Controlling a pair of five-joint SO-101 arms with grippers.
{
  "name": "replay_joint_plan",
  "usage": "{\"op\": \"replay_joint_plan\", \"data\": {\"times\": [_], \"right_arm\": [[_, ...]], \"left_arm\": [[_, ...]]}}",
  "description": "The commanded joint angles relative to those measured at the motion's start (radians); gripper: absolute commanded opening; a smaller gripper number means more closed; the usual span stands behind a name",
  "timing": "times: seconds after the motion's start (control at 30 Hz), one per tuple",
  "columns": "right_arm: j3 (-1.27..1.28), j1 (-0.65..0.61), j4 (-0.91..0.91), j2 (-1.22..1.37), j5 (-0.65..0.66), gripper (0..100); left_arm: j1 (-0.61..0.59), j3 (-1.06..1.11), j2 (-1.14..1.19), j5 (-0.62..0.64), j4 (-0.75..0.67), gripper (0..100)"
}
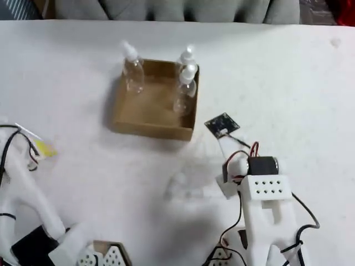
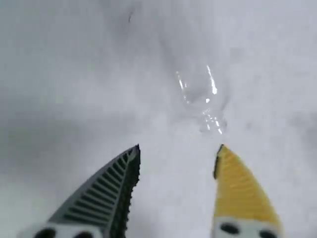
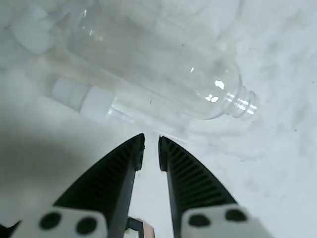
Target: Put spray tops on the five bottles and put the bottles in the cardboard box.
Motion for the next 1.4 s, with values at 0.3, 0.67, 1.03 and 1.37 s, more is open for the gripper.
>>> {"op": "replay_joint_plan", "data": {"times": [0.3,0.67,1.03,1.37], "right_arm": [[-0.006,0.002,-0.015,-0.021,0.009,1.7],[-0.006,0.002,-0.015,-0.021,0.009,1.7],[0.003,-0.004,-0.031,-0.021,0.009,1.7],[0.003,-0.005,-0.042,-0.021,0.009,1.8]], "left_arm": [[0.022,-0.141,-0.007,-1.438,0.023,15],[0.054,-0.137,-0.001,-2.050,-0.054,27],[0.140,0.006,0.002,-2.065,-0.379,27],[0.140,-0.110,0.234,-2.093,-0.391,27]]}}
